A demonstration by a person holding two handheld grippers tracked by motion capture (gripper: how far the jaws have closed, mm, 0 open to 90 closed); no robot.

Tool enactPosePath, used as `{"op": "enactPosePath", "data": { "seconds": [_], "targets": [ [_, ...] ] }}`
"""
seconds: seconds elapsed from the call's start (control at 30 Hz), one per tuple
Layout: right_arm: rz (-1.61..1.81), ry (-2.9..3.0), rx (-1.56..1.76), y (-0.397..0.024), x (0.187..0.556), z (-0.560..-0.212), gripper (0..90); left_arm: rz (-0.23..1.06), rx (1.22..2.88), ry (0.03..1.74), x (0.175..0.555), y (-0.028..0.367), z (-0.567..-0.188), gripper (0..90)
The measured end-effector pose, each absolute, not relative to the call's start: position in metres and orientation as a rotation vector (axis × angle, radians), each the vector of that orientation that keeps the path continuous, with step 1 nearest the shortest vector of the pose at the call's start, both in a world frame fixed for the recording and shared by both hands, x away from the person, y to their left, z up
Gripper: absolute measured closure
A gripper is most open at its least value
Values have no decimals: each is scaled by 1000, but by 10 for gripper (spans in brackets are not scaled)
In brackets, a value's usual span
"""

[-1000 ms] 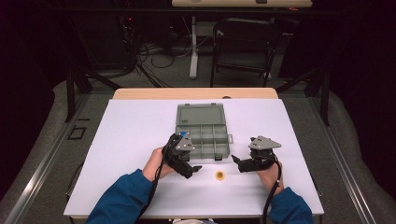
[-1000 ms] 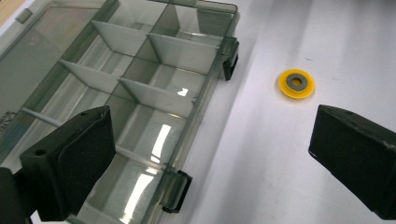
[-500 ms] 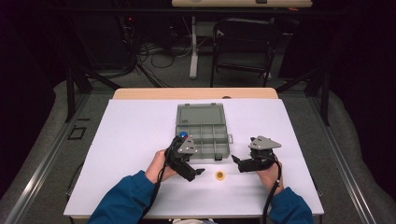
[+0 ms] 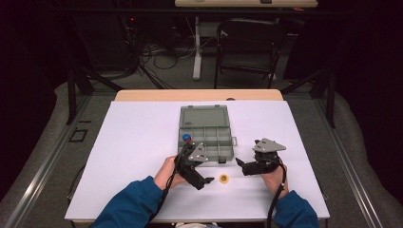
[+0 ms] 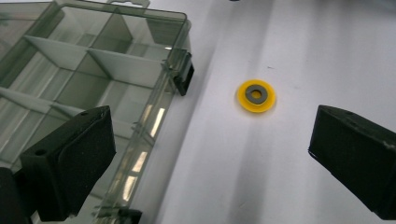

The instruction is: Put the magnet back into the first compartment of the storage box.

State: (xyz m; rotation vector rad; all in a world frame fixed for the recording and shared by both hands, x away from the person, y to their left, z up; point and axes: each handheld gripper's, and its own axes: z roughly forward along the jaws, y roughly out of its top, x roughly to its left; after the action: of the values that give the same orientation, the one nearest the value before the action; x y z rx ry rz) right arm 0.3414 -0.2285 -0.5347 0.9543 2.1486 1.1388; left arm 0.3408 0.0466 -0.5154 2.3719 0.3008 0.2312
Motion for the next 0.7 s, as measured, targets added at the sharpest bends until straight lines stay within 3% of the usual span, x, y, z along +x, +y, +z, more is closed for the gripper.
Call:
{"op": "enactPosePath", "data": {
  "seconds": [0.7],
  "targets": [
    [1138, 2149, 953, -228, 341, -535, 0, 182, 2420, 249, 334, 20, -532, 8]
  ]
}}
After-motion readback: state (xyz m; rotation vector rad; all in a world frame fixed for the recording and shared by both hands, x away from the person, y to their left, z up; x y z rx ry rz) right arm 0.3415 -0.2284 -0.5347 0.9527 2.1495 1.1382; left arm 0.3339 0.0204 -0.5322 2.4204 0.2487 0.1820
